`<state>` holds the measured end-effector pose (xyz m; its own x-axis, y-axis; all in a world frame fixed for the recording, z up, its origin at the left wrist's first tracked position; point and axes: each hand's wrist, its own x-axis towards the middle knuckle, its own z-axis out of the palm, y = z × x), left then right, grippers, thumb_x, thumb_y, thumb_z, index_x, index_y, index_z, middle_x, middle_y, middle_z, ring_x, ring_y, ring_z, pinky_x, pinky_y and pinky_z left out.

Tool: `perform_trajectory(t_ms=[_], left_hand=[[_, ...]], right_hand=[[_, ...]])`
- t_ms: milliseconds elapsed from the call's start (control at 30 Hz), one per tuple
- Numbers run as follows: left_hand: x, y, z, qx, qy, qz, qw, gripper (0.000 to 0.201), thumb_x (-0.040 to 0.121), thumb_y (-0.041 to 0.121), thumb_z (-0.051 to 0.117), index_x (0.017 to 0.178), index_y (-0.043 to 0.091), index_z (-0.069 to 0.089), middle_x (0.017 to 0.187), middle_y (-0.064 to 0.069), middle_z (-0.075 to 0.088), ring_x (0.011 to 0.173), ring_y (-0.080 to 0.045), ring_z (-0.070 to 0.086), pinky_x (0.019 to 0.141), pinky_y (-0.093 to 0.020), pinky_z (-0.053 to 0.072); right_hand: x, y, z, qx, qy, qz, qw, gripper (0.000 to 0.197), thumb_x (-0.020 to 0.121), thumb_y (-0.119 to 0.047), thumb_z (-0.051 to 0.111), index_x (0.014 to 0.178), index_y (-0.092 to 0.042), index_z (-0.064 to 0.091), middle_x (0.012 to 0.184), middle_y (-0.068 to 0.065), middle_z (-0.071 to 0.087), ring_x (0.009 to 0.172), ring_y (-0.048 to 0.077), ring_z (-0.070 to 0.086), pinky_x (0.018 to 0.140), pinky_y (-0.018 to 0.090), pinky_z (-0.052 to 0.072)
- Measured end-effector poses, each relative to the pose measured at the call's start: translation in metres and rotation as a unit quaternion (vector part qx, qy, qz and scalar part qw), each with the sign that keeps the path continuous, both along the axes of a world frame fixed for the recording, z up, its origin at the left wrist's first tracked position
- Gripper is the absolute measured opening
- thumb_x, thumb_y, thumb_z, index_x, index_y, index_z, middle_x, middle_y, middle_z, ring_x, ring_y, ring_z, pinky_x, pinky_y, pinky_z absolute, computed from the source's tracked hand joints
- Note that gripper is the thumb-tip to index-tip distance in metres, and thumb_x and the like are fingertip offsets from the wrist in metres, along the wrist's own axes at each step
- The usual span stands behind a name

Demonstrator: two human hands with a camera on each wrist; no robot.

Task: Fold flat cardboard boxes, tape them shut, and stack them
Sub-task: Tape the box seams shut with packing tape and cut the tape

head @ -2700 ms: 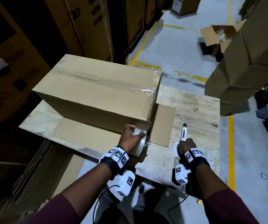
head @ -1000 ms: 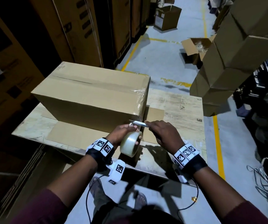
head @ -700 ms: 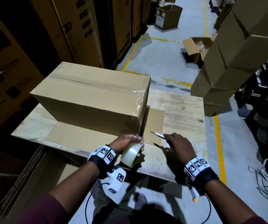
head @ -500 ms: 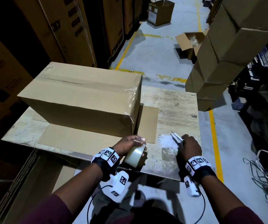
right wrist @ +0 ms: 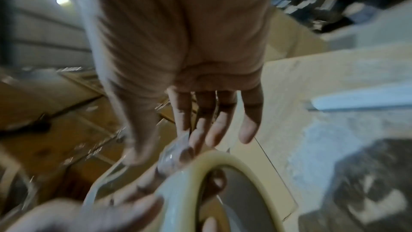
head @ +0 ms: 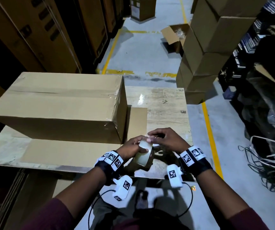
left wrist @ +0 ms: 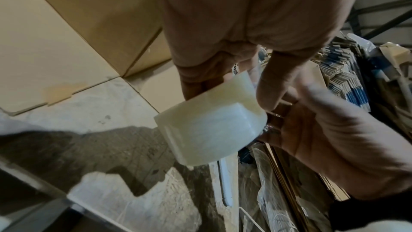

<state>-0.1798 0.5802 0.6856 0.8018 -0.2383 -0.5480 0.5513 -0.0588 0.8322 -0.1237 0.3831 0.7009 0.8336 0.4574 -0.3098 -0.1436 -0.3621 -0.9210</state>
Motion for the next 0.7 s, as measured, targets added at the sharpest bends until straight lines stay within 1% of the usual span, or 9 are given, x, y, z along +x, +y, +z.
perform_trajectory(t_ms=[67, 167, 300, 400, 467, 533, 600, 667, 700], left_hand=[[0.003, -0.004, -0.002, 0.004, 0.0, -0.007, 1.0, 0.041, 0.072, 0.005, 0.072, 0.105, 0.028, 0.072, 0.107, -0.013, 0.071, 0.096, -0.028, 0.066, 0.094, -0.05, 0.051], [0.009, -0.009, -0.007, 0.021, -0.001, -0.027, 0.999, 0.039, 0.081, 0.001, 0.073, 0.107, 0.03, 0.068, 0.108, -0.012, 0.069, 0.095, -0.026, 0.065, 0.092, -0.046, 0.053], [0.013, -0.018, -0.017, 0.029, -0.002, -0.026, 0.999, 0.058, 0.081, 0.008, 0.077, 0.13, 0.029, 0.055, 0.121, -0.011, 0.064, 0.108, -0.024, 0.063, 0.087, -0.036, 0.054], [0.02, -0.028, -0.032, 0.112, 0.006, -0.009, 0.994, 0.058, 0.084, 0.036, 0.077, 0.134, 0.03, 0.049, 0.125, -0.007, 0.061, 0.11, -0.023, 0.063, 0.083, -0.029, 0.052], [0.022, -0.034, -0.045, 0.099, 0.057, 0.025, 0.993, 0.059, 0.083, 0.044, 0.078, 0.131, 0.023, 0.051, 0.121, -0.009, 0.065, 0.099, -0.023, 0.066, 0.079, -0.029, 0.05], [0.02, -0.041, -0.058, 0.086, 0.084, 0.024, 0.992, 0.058, 0.083, 0.036, 0.079, 0.13, 0.015, 0.052, 0.113, -0.008, 0.068, 0.089, -0.02, 0.066, 0.079, -0.029, 0.051], [0.014, -0.05, -0.069, 0.083, 0.082, 0.016, 0.993, 0.055, 0.088, 0.028, 0.076, 0.133, 0.012, 0.049, 0.111, -0.006, 0.065, 0.086, -0.015, 0.064, 0.075, -0.022, 0.052], [0.01, -0.053, -0.079, 0.105, 0.072, 0.013, 0.992, 0.048, 0.092, 0.019, 0.071, 0.133, 0.015, 0.046, 0.116, -0.004, 0.058, 0.09, -0.012, 0.059, 0.065, -0.008, 0.046], [0.01, -0.052, -0.085, 0.116, 0.072, 0.018, 0.99, 0.047, 0.093, 0.016, 0.069, 0.133, 0.018, 0.045, 0.122, -0.004, 0.056, 0.098, -0.014, 0.057, 0.068, -0.006, 0.045]], right_hand=[[0.004, 0.001, -0.001, -0.05, -0.076, 0.005, 0.996, 0.013, 0.081, -0.022, 0.086, 0.091, -0.015, 0.081, 0.084, -0.003, 0.077, 0.078, 0.006, 0.071, 0.073, 0.024, 0.055], [0.003, 0.0, -0.007, -0.086, -0.13, -0.024, 0.988, 0.004, 0.08, -0.018, 0.084, 0.082, -0.017, 0.081, 0.077, -0.006, 0.076, 0.076, 0.005, 0.07, 0.074, 0.028, 0.056], [-0.006, -0.008, -0.003, -0.114, -0.204, -0.03, 0.972, 0.003, 0.082, -0.018, 0.082, 0.084, -0.02, 0.081, 0.08, -0.009, 0.072, 0.084, 0.007, 0.058, 0.074, 0.025, 0.042], [-0.004, -0.021, 0.004, -0.1, -0.232, -0.083, 0.964, 0.004, 0.082, -0.02, 0.083, 0.082, -0.023, 0.081, 0.08, -0.016, 0.071, 0.087, 0.005, 0.053, 0.076, 0.02, 0.04], [0.006, -0.022, -0.002, -0.109, -0.226, -0.112, 0.962, 0.006, 0.082, -0.019, 0.083, 0.08, -0.023, 0.08, 0.08, -0.017, 0.071, 0.088, 0.007, 0.057, 0.079, 0.023, 0.044], [0.023, -0.02, -0.027, -0.135, -0.186, -0.123, 0.965, 0.007, 0.082, -0.016, 0.082, 0.078, -0.021, 0.08, 0.078, -0.014, 0.071, 0.083, 0.01, 0.065, 0.08, 0.03, 0.05], [0.04, -0.019, -0.057, -0.171, -0.123, -0.117, 0.971, 0.008, 0.081, -0.014, 0.083, 0.074, -0.017, 0.079, 0.072, -0.01, 0.072, 0.071, 0.007, 0.067, 0.074, 0.028, 0.053], [0.05, -0.018, -0.084, -0.205, -0.077, -0.103, 0.97, 0.01, 0.079, -0.017, 0.084, 0.07, -0.016, 0.08, 0.067, -0.009, 0.07, 0.066, 0.005, 0.066, 0.067, 0.024, 0.051], [0.053, -0.018, -0.097, -0.222, -0.067, -0.096, 0.968, 0.009, 0.079, -0.019, 0.084, 0.07, -0.017, 0.08, 0.067, -0.008, 0.071, 0.067, 0.006, 0.067, 0.067, 0.023, 0.051]])
